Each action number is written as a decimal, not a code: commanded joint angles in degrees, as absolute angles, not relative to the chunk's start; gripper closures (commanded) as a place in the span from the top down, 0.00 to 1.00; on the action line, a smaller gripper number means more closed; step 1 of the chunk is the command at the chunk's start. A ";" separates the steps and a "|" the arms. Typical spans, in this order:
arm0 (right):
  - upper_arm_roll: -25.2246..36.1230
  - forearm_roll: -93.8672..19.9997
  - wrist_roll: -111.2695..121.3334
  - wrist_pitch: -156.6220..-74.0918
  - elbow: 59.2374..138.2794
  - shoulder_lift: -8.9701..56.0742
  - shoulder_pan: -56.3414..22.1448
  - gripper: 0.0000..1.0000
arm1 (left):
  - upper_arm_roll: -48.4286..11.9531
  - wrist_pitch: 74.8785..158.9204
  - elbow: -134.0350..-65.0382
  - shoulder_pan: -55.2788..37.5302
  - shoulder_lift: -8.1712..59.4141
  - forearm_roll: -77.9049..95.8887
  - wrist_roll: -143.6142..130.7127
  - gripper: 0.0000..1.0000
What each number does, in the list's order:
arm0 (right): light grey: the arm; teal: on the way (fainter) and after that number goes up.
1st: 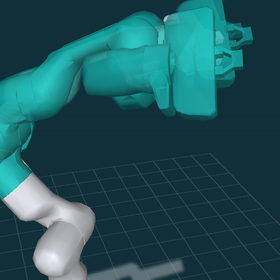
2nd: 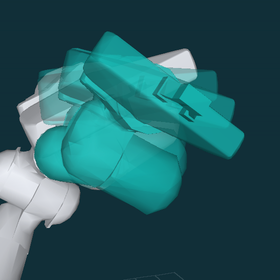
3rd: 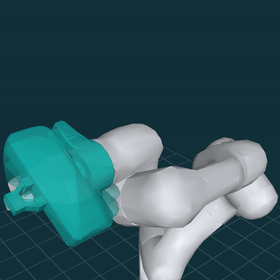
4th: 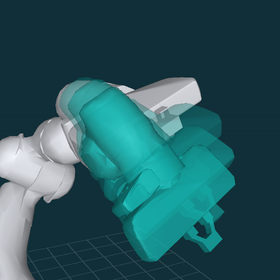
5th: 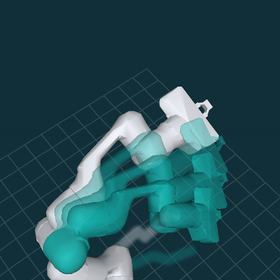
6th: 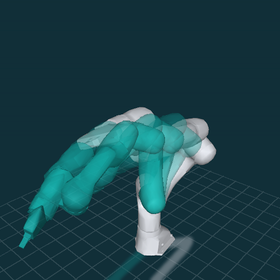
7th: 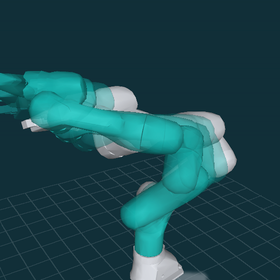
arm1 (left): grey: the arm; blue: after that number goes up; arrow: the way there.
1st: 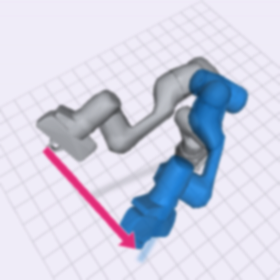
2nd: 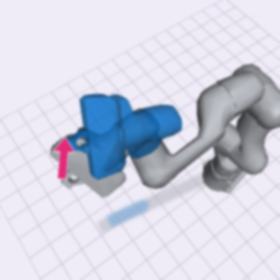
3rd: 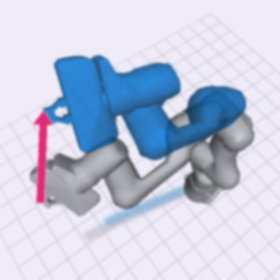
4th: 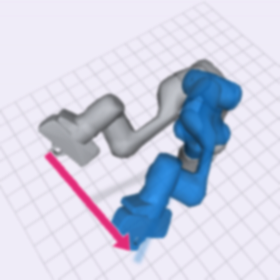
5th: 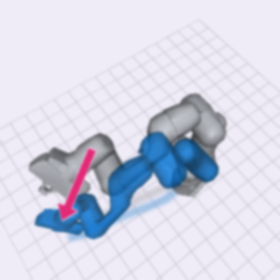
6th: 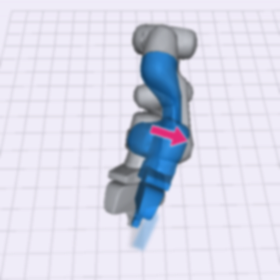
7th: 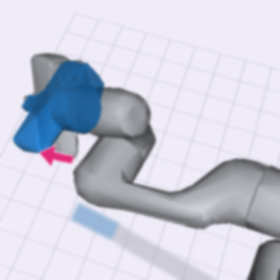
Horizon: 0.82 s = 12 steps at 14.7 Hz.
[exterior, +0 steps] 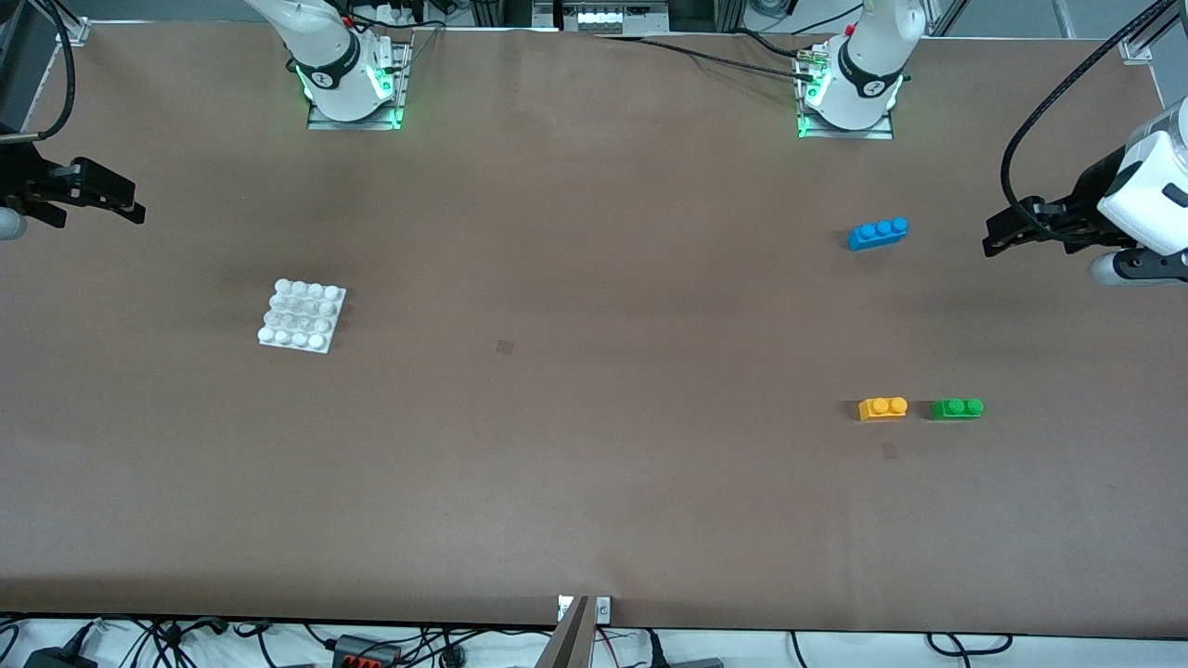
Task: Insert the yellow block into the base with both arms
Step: 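Reach the right gripper to the base plate while the left gripper reaches the block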
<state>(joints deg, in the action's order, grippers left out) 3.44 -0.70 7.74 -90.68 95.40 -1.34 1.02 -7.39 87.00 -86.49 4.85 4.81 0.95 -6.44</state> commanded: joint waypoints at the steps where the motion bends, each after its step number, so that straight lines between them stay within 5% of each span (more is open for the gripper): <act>1: 3.78 -0.18 7.73 -90.79 95.36 -1.58 0.53 1.00 | -6.77 86.92 -86.66 4.22 4.31 0.88 -7.12 1.00; 12: 3.78 0.09 8.52 -90.62 95.10 -1.49 0.44 1.00 | -6.59 83.07 -86.57 4.66 4.48 0.62 -7.21 1.00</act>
